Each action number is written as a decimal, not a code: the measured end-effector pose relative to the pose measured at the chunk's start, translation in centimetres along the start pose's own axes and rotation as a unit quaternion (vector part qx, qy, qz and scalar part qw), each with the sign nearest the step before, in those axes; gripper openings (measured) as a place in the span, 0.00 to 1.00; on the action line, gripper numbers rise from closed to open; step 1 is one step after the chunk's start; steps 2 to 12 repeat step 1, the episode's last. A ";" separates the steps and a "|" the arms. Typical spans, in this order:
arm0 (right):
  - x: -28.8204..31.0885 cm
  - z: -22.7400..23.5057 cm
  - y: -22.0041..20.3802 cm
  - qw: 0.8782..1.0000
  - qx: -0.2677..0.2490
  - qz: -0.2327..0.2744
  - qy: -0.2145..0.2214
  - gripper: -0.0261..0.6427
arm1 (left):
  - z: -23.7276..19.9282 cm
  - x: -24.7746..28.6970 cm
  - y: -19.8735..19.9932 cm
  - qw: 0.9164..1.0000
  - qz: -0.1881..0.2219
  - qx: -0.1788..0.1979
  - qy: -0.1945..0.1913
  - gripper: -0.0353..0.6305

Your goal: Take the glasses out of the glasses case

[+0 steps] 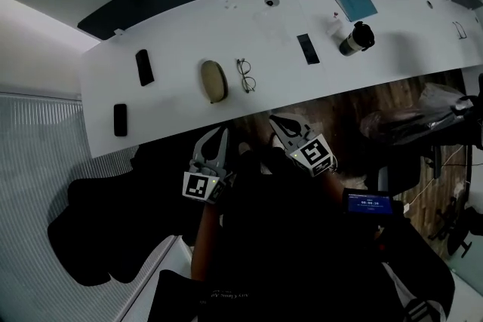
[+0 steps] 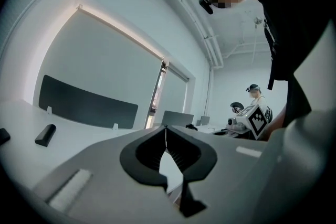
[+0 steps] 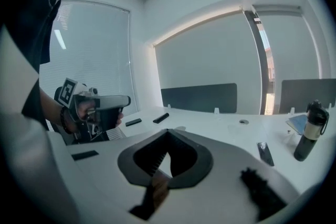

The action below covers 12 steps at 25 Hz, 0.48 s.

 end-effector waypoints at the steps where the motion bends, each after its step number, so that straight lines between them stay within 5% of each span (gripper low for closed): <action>1: -0.4 0.2 -0.2 1.000 0.001 -0.001 0.002 0.05 | 0.7 0.1 0.2 1.000 0.011 -0.003 0.006 0.07; 12: -0.4 0.2 -0.2 1.000 0.001 -0.001 0.002 0.05 | 0.7 0.1 0.2 1.000 0.011 -0.003 0.006 0.07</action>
Point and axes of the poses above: the fingertips, and each gripper's own axes: x forward along the fingers, z to its right, y out of its top, the point moved 3 cm from there along -x, backward along the fingers, and after that the axes turned 7 degrees about -y, right-handed, at the moved point
